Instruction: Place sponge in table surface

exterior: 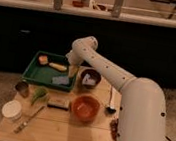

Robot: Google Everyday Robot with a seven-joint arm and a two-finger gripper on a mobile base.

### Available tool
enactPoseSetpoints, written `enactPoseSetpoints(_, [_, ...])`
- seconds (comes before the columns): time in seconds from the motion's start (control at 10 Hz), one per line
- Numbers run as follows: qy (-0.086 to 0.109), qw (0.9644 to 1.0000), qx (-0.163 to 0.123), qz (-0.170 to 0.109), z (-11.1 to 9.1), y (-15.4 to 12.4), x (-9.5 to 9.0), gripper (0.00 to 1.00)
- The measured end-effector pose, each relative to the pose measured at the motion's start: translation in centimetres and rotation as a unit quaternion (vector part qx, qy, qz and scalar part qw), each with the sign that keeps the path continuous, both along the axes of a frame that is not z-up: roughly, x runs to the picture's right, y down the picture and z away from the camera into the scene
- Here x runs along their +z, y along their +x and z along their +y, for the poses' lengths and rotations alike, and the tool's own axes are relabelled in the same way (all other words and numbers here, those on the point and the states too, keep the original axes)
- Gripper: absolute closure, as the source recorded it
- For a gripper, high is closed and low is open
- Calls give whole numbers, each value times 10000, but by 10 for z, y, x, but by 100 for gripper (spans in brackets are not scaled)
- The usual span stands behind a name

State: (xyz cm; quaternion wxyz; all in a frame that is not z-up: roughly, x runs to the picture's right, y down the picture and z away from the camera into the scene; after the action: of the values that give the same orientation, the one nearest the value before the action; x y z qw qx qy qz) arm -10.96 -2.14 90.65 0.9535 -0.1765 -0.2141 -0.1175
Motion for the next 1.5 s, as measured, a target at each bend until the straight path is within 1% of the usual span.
enactPoseSetpoints(0.1, [-41, 10000, -39, -20, 7, -2, 4, 20])
enactPoseSetpoints(0.4, [-158, 9997, -176, -51, 22, -7, 4, 20])
enactPoseSetpoints(0.6, [-263, 9992, -259, -125, 31, -14, 6, 20])
enactPoseSetpoints(1.0, [-451, 9982, -305, -268, 41, -20, 14, 20])
enactPoseSetpoints(1.5, [-708, 9957, -535, -262, 62, -37, 28, 20])
